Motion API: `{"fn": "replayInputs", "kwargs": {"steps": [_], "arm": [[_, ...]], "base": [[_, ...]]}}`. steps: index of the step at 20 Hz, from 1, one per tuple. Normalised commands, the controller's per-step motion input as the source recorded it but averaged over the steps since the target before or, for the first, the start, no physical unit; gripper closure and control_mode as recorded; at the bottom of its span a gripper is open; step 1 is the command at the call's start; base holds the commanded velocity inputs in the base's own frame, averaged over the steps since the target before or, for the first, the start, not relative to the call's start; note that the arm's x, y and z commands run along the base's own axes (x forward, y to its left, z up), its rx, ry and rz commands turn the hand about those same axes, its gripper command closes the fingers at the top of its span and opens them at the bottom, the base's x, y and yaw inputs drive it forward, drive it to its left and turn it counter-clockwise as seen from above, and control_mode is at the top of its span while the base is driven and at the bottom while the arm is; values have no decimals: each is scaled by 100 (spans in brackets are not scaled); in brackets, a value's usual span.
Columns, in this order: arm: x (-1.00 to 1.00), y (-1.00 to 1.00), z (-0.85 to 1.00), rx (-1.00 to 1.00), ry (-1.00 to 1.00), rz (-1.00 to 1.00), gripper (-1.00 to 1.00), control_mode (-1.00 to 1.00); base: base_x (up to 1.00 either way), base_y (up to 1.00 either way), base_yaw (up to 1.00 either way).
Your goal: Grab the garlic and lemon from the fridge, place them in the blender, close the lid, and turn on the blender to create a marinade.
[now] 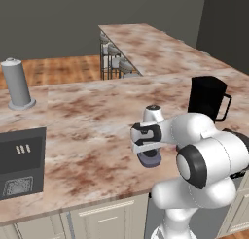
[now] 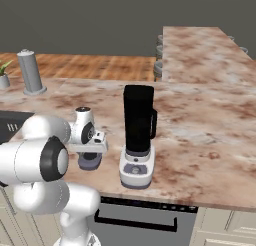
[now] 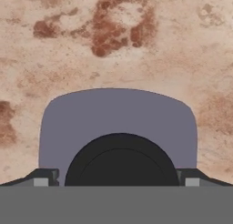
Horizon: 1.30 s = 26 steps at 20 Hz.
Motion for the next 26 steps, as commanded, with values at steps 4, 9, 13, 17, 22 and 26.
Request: {"fn": "replayInputs", "kwargs": {"steps": [4,9,13,17,22,26], "arm": [[-18,0,-25,0,0,-8,-100,-100],[-21,0,-34,0,0,-11,100,-100],[-32,0,-8,1,-3,-8,100,-100],[-35,0,9,2,-6,-2,100,-100],[-1,-1,82,0,-8,0,100,-100],[0,-16,100,0,-16,0,100,-100]], "base": [[0,0,0],[0,0,0],[0,0,0],[0,0,0],[0,0,0],[0,0,0]]}}
